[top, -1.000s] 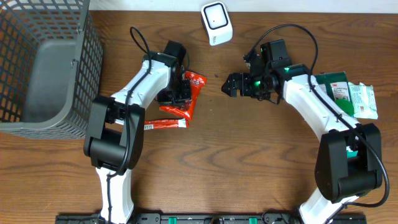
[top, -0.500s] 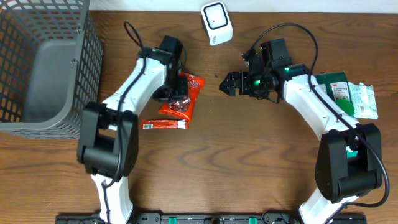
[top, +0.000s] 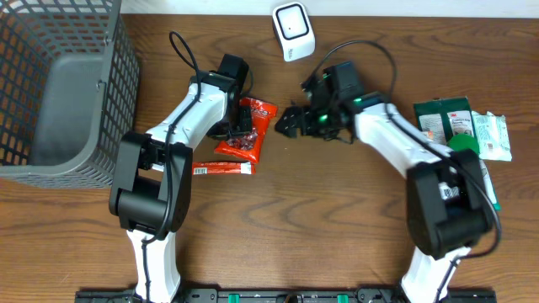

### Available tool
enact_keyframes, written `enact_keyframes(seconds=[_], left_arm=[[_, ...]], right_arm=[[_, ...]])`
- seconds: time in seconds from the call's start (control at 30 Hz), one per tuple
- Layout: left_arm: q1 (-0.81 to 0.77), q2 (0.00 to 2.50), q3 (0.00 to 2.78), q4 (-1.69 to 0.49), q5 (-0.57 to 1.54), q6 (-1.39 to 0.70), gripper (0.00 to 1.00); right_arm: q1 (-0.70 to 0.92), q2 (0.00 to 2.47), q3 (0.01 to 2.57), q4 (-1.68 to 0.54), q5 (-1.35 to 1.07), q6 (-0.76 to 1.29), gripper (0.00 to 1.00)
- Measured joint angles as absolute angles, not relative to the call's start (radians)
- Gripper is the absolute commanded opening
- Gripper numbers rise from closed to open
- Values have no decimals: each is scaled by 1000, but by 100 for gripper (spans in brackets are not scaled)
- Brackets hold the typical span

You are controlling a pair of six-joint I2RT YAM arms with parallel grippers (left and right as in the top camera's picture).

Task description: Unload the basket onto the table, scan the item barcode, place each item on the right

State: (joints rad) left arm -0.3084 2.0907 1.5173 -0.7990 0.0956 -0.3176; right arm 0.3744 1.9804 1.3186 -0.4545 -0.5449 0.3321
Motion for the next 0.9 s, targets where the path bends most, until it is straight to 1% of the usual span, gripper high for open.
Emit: enact_keyframes(seconds=[0.07,0.13,0.3,0.37,0.4,0.53,0.67,0.73,0.83,0.9], left_arm=[[-308,2092,1517,-799,75,-318,14],[-309,2093,1517,-799,67,-318,14],[-310,2097,1517,-797,61,-318,14],[-310,2098,1517,-796,61,-318,14],[-310,2098,1517,-796,61,-318,14],[-310,2098,1517,-796,61,-318,14],[-310,2098,1517,-796,61,-318,14],[-310,2098,1517,-796,61,-318,14],[-310,2098,1517,-796,60,-318,14],[-310,2098,1517,-796,58,-317,13]], right_arm=[[404,2012,1318,-419,-550,342,87],[429,2033,1317,-381,-551,352,81],[462,2054,1316,-307,-556,402,72],[463,2061,1316,-279,-558,434,64],[463,2065,1316,-266,-558,450,62],[463,2094,1316,-203,-558,529,62],[473,2139,1319,-129,-578,582,67],[482,2147,1320,-92,-583,596,68],[501,2159,1321,-47,-586,604,68],[514,2162,1321,-30,-577,610,64]])
